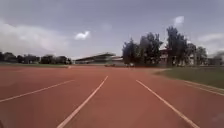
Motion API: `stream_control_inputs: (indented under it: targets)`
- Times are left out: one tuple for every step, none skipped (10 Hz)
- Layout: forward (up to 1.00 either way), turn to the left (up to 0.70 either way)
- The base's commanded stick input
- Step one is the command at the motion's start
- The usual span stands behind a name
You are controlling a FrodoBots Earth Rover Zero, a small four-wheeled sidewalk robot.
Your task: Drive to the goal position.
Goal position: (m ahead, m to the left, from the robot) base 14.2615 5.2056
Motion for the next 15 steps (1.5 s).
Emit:
stream_control_inputs:
  targets:
    - [0.45,0.0]
    - [0.45,0.0]
    - [0.45,0.0]
    - [0.45,0.0]
    - [0.45,0.0]
    - [0.45,0.0]
    - [0.45,0.0]
    - [0.45,0.0]
    - [0.45,0.0]
    - [0.45,0.0]
    - [0.45,0.0]
    - [0.45,0.0]
    - [0.45,0.0]
    - [0.45,0.0]
    - [0.45,0.0]
